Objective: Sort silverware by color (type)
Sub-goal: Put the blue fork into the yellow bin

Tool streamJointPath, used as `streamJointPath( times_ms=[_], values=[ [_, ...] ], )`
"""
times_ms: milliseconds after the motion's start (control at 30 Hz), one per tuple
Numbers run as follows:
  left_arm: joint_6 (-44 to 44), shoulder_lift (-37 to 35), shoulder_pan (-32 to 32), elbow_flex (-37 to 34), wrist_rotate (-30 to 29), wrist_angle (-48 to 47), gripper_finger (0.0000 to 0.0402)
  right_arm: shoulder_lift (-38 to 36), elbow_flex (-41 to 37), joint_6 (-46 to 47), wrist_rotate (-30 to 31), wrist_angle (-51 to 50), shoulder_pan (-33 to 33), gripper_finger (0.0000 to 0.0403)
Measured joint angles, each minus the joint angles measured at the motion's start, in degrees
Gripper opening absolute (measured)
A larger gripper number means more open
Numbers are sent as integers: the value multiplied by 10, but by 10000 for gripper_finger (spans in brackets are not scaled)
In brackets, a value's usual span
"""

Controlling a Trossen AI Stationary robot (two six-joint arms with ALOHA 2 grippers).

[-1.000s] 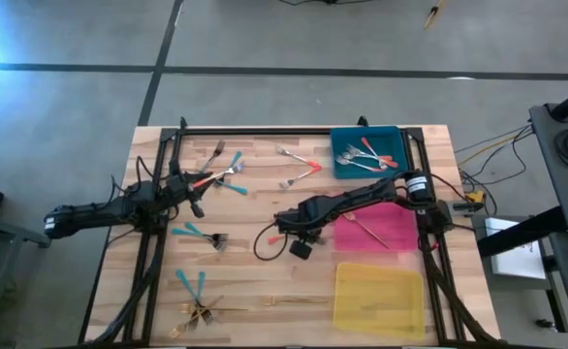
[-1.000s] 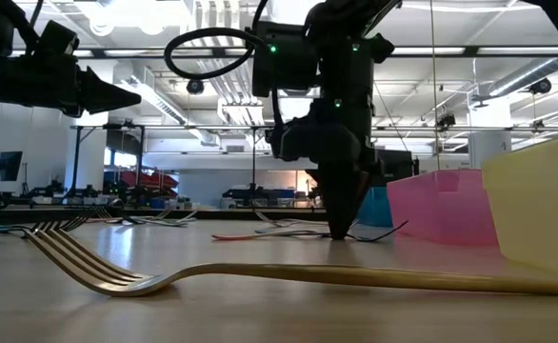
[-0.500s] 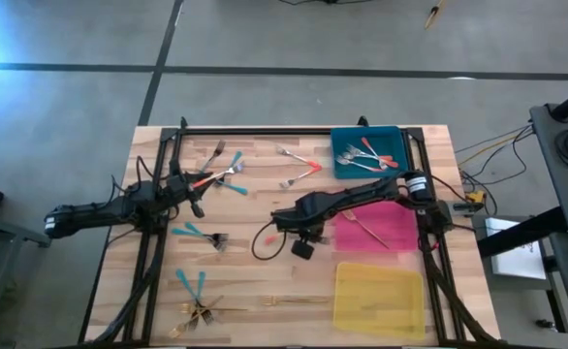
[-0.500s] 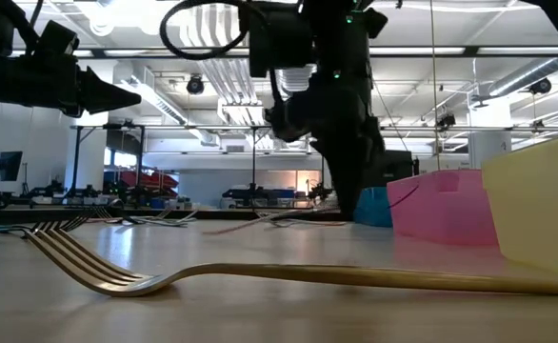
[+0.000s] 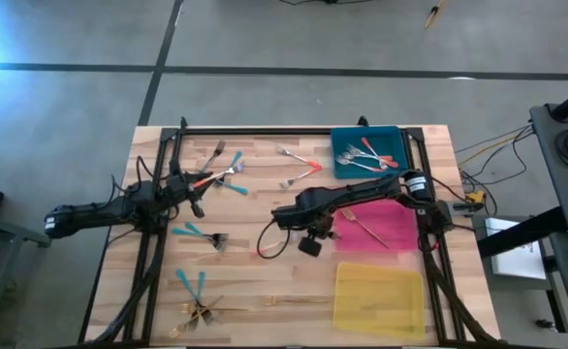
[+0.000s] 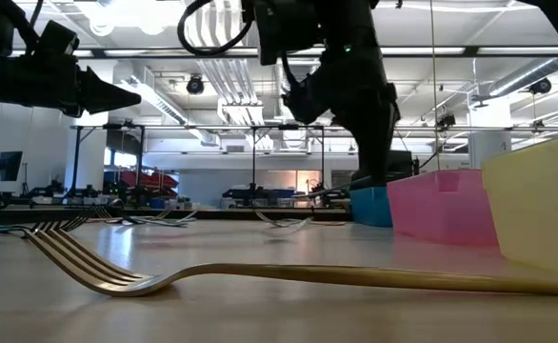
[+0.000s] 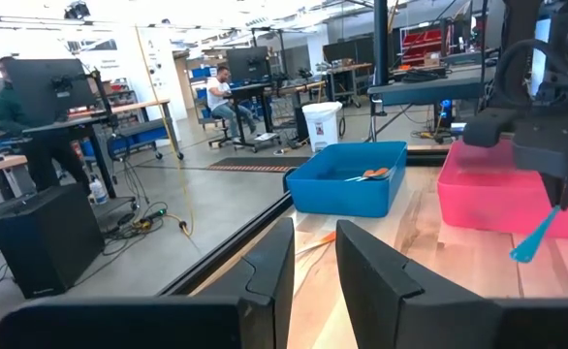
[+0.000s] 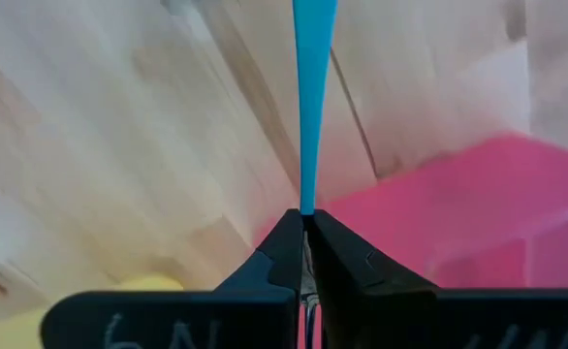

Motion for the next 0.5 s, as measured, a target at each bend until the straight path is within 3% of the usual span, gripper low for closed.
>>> streamJointPath(
  times_ms=[200,500],
  values=[
    [0,0,0,0,0,0,64,-1,11,28,6,-108,-2,9],
    [0,0,0,0,0,-2,64,-58,6,107,-81,-104,63,9]
  ],
)
